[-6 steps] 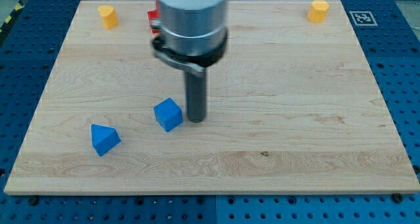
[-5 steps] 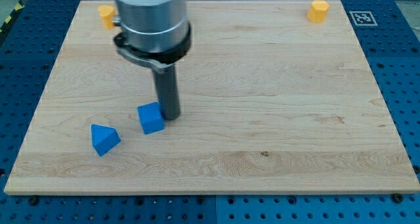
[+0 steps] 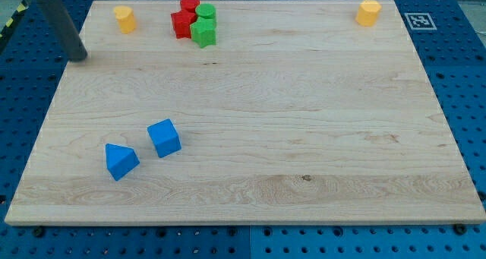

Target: Slightly move the yellow heart upwards

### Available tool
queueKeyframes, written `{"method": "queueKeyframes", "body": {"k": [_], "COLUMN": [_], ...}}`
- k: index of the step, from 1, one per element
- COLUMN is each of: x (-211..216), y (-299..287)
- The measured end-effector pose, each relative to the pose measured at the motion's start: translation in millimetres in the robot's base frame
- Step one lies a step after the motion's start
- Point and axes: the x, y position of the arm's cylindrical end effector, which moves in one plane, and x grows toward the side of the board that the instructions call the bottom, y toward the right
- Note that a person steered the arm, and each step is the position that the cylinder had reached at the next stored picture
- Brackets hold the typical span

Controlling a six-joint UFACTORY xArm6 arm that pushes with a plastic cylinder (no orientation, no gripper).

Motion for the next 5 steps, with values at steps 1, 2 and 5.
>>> {"method": "queueKeyframes", "body": {"k": [1,2,5], "x": [-35.2,-34.6,-49.8], "y": [17.2,60.2,-7.0]}}
